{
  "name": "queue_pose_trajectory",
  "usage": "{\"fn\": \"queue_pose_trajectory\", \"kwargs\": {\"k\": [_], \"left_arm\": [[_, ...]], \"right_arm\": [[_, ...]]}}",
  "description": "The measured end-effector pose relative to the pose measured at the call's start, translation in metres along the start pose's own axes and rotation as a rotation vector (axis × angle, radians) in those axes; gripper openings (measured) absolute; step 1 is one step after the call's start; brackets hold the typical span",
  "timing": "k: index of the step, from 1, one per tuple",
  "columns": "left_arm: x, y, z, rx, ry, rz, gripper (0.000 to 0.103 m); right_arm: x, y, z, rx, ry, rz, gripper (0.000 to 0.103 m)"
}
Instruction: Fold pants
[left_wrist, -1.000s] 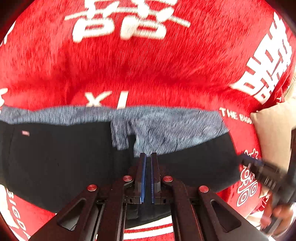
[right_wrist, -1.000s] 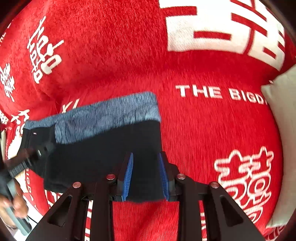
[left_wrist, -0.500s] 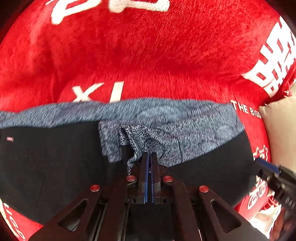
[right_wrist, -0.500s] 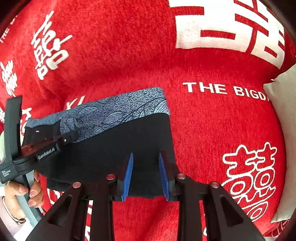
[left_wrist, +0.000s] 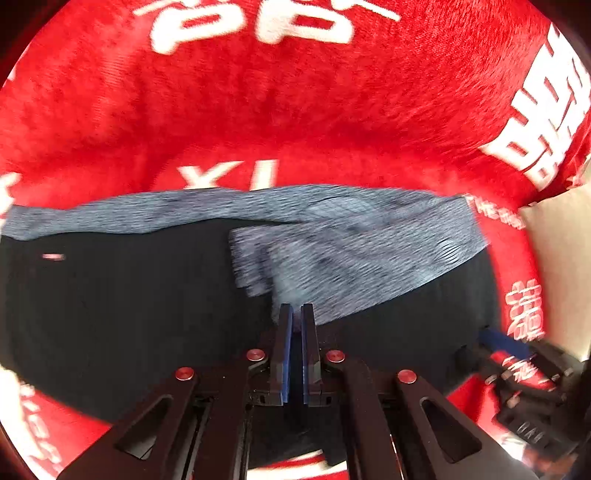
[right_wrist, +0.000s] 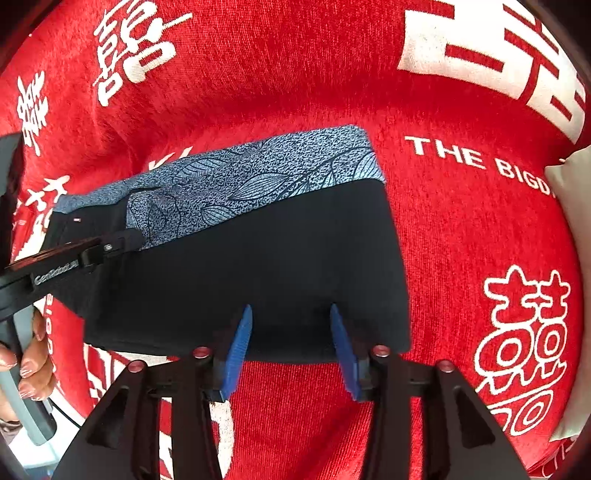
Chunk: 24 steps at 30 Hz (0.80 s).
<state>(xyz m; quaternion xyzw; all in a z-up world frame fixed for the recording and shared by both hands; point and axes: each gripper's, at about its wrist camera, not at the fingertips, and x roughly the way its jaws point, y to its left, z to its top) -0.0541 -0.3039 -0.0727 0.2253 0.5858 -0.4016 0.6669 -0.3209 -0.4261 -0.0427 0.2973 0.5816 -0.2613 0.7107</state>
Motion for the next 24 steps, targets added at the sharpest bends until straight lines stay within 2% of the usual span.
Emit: {"fn": "queue_pose_trajectory", "kwargs": {"k": [1, 4, 10, 17, 18, 19, 20, 22, 24], "left_arm": [[-0.003, 0.003, -0.004, -0.007, 0.012, 0.025, 0.005], [-0.011, 0.019, -0.014, -0.070, 0.035, 0.029, 0.005], [-0.020, 0.029, -0.036, -0.112, 0.045, 0.107, 0.005], [-0.026, 0.026, -0.049, -0.159, 0.043, 0.112, 0.007], [-0.026, 0.026, -0.050, -0.162, 0.044, 0.122, 0.017], [-0.028, 0.028, -0.052, -0.171, 0.039, 0.134, 0.063], [-0.030, 0.029, -0.053, -0.182, 0.024, 0.143, 0.101], [-0.039, 0.031, -0.058, -0.194, -0.016, 0.164, 0.103], [-0.040, 0.033, -0.060, -0.204, -0.006, 0.151, 0.103]], "right_arm": [[0.000, 0.000, 0.000, -0.005, 0.001, 0.001, 0.048], [0.000, 0.002, 0.000, -0.017, 0.004, 0.000, 0.050], [0.003, 0.011, -0.001, -0.041, -0.002, -0.016, 0.062], [0.003, 0.012, 0.002, -0.041, 0.016, -0.014, 0.065], [0.003, 0.012, 0.002, -0.044, 0.018, -0.016, 0.066], [0.003, 0.012, 0.002, -0.049, 0.019, -0.019, 0.066], [0.003, 0.014, 0.002, -0.054, 0.020, -0.025, 0.067], [0.003, 0.017, 0.002, -0.060, 0.021, -0.035, 0.067], [0.002, 0.018, 0.003, -0.062, 0.023, -0.046, 0.068]]}}
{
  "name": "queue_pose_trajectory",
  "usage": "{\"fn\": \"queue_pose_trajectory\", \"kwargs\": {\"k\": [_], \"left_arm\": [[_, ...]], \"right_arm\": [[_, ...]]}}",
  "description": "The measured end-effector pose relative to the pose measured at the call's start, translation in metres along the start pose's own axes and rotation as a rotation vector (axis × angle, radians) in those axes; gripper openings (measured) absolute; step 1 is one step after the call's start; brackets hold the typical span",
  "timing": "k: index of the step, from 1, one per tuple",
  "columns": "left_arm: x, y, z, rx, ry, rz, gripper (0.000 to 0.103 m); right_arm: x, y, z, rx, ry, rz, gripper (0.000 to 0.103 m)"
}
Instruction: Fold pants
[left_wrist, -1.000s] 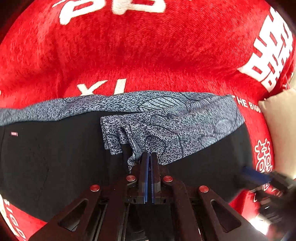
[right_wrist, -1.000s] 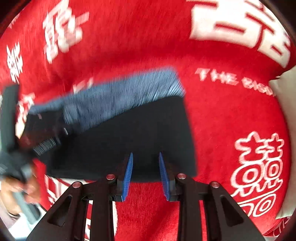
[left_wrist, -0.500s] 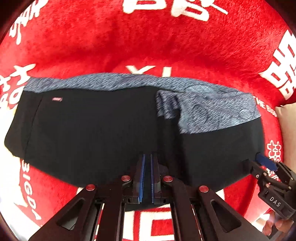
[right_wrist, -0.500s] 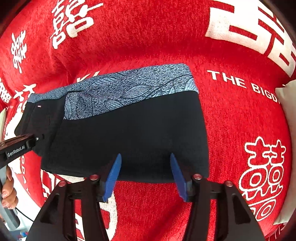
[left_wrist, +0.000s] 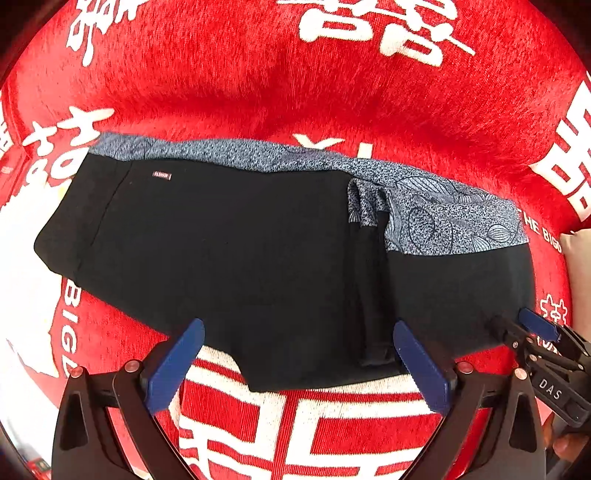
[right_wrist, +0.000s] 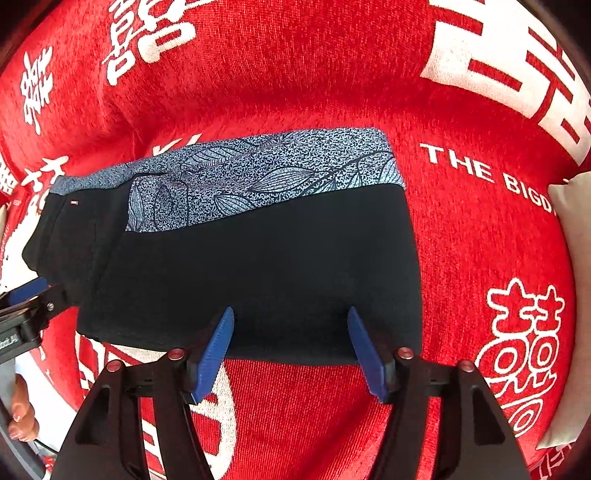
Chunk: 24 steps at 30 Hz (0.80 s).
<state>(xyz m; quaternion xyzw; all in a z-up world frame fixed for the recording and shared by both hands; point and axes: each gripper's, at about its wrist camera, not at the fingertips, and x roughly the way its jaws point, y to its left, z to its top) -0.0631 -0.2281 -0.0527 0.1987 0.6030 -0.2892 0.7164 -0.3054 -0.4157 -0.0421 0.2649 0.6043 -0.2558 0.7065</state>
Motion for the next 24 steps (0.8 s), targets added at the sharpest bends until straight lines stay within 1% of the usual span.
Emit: {"fn": "queue_pose_trajectory", "kwargs": {"k": [3, 7, 10, 15, 16, 18, 19, 21, 22, 24], "left_arm": [[0.001, 0.002, 0.000, 0.008, 0.015, 0.001, 0.103], [0.003, 0.009, 0.000, 0.014, 0.027, -0.003, 0.103], [0.008, 0.020, 0.001, -0.005, 0.036, -0.012, 0.103], [0.008, 0.039, -0.001, -0.047, 0.041, -0.005, 0.103], [0.009, 0.045, -0.002, -0.056, 0.048, -0.019, 0.103], [0.010, 0.059, -0.004, -0.096, 0.054, -0.067, 0.103], [0.008, 0.067, -0.006, -0.125, 0.045, -0.083, 0.103], [0.009, 0.086, -0.010, -0.191, 0.031, -0.105, 0.103], [0.010, 0.095, -0.013, -0.225, 0.027, -0.115, 0.103], [0.012, 0.114, -0.017, -0.281, 0.020, -0.127, 0.103]], "right_arm": [[-0.005, 0.004, 0.002, 0.007, 0.006, -0.006, 0.068], [-0.018, 0.014, 0.003, 0.021, -0.005, 0.014, 0.068], [-0.022, 0.032, 0.005, 0.005, -0.013, 0.028, 0.069], [-0.019, 0.062, 0.016, -0.022, -0.008, 0.060, 0.072], [-0.018, 0.067, 0.019, -0.030, -0.010, 0.060, 0.073], [-0.013, 0.076, 0.023, -0.046, -0.006, 0.064, 0.080], [-0.008, 0.079, 0.024, -0.047, 0.002, 0.073, 0.080], [0.013, 0.081, 0.023, -0.038, 0.072, 0.108, 0.081], [0.026, 0.080, 0.020, -0.033, 0.119, 0.100, 0.081], [0.029, 0.082, 0.017, -0.048, 0.075, 0.093, 0.083]]}}
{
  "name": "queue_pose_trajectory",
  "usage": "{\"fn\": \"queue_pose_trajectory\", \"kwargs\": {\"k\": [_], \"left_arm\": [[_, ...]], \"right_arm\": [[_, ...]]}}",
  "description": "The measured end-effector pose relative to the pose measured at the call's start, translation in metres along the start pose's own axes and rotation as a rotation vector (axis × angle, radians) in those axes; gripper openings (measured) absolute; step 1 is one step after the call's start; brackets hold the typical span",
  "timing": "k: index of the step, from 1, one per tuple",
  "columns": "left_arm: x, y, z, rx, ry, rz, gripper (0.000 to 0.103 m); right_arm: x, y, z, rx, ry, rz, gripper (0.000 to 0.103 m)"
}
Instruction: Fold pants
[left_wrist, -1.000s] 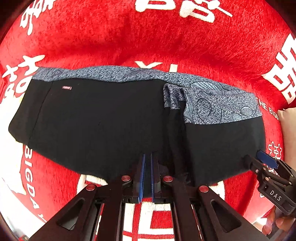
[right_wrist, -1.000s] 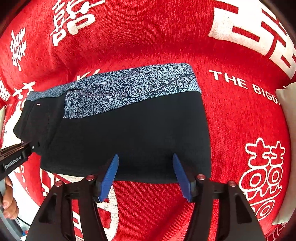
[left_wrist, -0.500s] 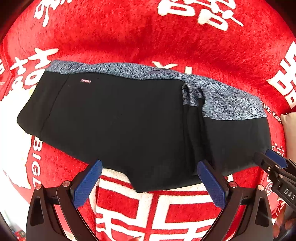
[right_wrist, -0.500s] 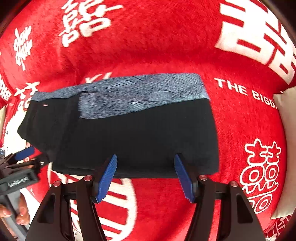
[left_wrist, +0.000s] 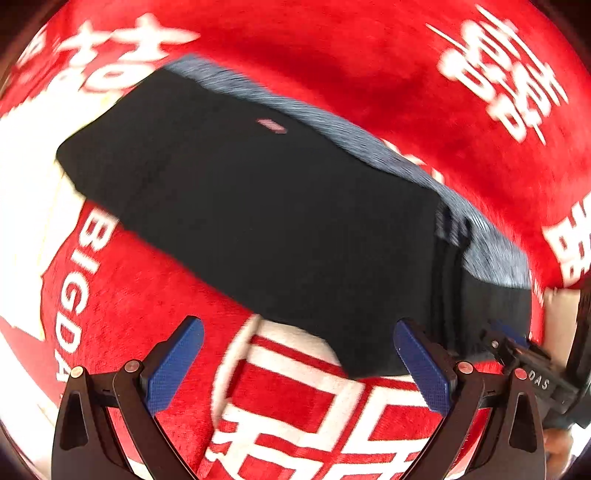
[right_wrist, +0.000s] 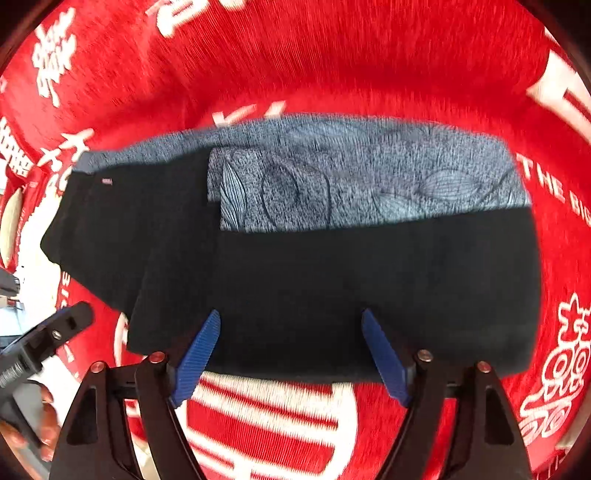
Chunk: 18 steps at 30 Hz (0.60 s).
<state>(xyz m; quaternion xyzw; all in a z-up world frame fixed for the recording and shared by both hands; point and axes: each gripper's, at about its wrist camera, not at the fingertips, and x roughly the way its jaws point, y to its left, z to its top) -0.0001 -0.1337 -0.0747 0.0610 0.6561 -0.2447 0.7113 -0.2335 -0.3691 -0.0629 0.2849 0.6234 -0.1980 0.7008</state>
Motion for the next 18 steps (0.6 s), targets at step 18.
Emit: {"fn": "queue_pose_trajectory", "kwargs": {"k": [18], "left_arm": [[-0.013, 0.068, 0.018, -0.154, -0.103, 0.006, 0.103]], "right_arm": [[0.009, 0.025, 0.006, -0.045, 0.044, -0.119, 0.093]]}}
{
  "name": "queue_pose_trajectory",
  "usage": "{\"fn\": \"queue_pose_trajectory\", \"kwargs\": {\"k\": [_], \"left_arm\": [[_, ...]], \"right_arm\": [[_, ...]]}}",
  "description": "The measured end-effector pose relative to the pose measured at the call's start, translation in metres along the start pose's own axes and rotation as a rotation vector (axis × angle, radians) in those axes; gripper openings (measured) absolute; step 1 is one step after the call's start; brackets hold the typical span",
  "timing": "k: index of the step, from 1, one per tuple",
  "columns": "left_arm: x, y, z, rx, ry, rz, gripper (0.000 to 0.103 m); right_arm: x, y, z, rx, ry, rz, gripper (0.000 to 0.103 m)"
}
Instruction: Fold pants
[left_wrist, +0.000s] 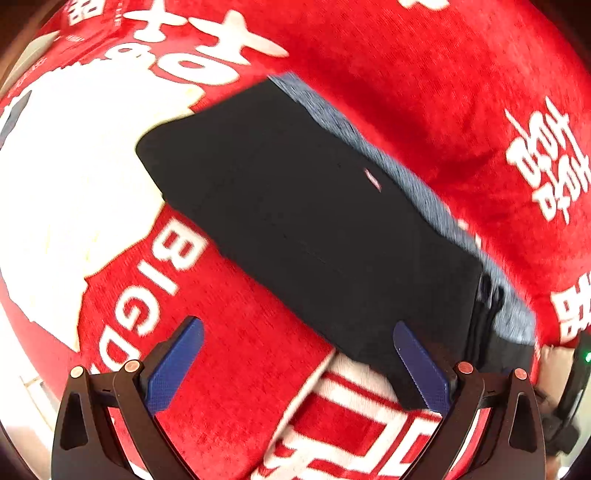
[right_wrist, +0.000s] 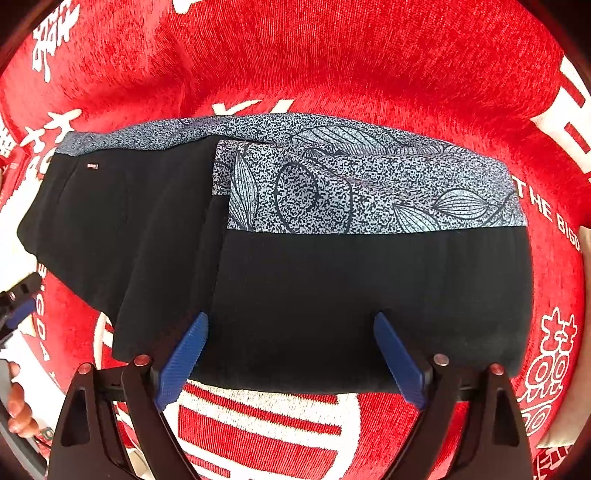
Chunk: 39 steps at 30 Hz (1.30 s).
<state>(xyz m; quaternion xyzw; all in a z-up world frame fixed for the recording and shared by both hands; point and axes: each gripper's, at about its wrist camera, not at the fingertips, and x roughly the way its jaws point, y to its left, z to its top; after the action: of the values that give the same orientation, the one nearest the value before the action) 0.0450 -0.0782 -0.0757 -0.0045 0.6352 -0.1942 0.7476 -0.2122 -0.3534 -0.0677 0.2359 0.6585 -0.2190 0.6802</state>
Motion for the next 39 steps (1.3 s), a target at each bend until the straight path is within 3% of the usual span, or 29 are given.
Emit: {"fn": "queue_pose_trajectory", "kwargs": {"k": [2, 10, 24, 26, 28, 30, 34, 36, 39], "left_arm": [[0.000, 0.011, 0.008, -0.044, -0.015, -0.033, 0.103], [0.016, 0.051, 0.030, -0.209, -0.052, -0.314, 0.103], [0.042, 0.067, 0.048, -0.269, -0.111, -0.456, 0.103], [0.045, 0.068, 0.054, -0.312, -0.111, -0.514, 0.103], [0.041, 0.072, 0.058, -0.380, -0.127, -0.634, 0.103], [0.036, 0.069, 0.062, -0.373, -0.156, -0.684, 0.103], [0.060, 0.062, 0.068, -0.350, -0.083, -0.561, 0.103], [0.059, 0.059, 0.069, -0.337, -0.099, -0.543, 0.103], [0.058, 0.040, 0.074, -0.276, -0.075, -0.435, 0.103]], "right_arm": [[0.002, 0.002, 0.000, -0.015, 0.001, -0.008, 0.094], [0.012, 0.010, 0.006, -0.037, -0.002, -0.037, 0.094], [0.019, 0.014, 0.007, -0.041, -0.017, -0.055, 0.094], [0.018, 0.014, 0.008, -0.040, -0.018, -0.059, 0.094], [0.019, 0.015, 0.007, -0.038, -0.018, -0.060, 0.094], [0.019, 0.016, 0.009, -0.039, -0.019, -0.060, 0.094], [0.020, 0.018, 0.010, -0.036, -0.021, -0.065, 0.094], [0.021, 0.018, 0.011, -0.034, -0.023, -0.065, 0.094], [0.020, 0.019, 0.011, -0.046, -0.031, -0.068, 0.094]]}}
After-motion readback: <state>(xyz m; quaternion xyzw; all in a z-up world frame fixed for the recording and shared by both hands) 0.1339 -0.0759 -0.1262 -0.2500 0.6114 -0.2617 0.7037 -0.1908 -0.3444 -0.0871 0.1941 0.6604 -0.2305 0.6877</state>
